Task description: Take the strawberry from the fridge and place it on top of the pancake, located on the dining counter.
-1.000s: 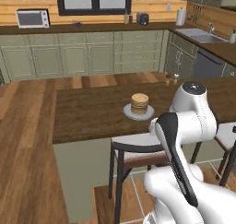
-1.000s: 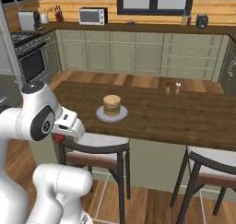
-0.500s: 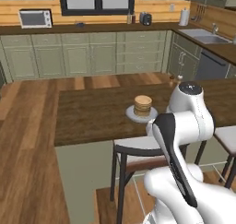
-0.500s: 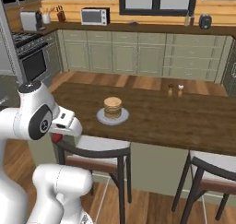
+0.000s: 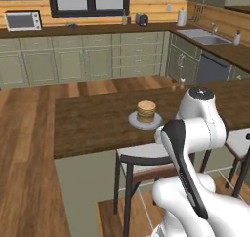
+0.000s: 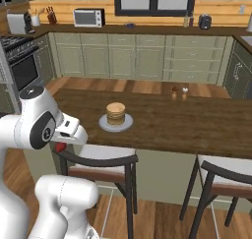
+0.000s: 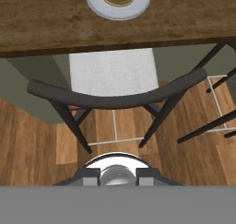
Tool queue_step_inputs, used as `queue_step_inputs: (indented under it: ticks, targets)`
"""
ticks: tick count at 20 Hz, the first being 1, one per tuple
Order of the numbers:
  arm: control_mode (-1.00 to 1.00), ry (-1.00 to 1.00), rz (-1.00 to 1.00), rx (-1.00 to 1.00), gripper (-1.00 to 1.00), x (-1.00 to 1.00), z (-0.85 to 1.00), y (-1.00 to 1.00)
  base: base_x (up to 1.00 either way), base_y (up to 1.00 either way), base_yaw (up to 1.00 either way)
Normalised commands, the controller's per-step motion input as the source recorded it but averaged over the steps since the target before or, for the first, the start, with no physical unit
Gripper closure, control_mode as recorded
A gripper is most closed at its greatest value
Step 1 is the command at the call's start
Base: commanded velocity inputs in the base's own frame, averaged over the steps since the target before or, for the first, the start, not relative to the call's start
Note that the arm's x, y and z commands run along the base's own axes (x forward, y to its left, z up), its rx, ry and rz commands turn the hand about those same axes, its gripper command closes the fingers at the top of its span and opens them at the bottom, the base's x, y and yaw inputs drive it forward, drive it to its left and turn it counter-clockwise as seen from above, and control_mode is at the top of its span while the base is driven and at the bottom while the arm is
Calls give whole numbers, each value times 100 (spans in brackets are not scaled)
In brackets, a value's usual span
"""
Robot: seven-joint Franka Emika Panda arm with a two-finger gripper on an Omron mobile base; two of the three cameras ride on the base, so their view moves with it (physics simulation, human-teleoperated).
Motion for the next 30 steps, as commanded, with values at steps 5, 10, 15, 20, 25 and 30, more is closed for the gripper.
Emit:
queue_step_inputs:
  ticks: [5, 10, 15, 20, 25, 30]
  targets:
    - [100, 0, 0, 0, 100, 0, 0, 0, 92, 0, -32]
    - [100, 0, 0, 0, 100, 0, 0, 0, 41, 1, -14]
    - [100, 0, 0, 0, 100, 0, 0, 0, 38, 0, 0]
    - [-100, -5, 6, 0, 100, 80, 32, 0, 0, 0, 0]
    - [-100, 0, 5, 0, 100, 100, 22, 0, 0, 0, 0]
    - [-100, 7, 0, 1, 100, 100, 0, -7, 0, 0, 0]
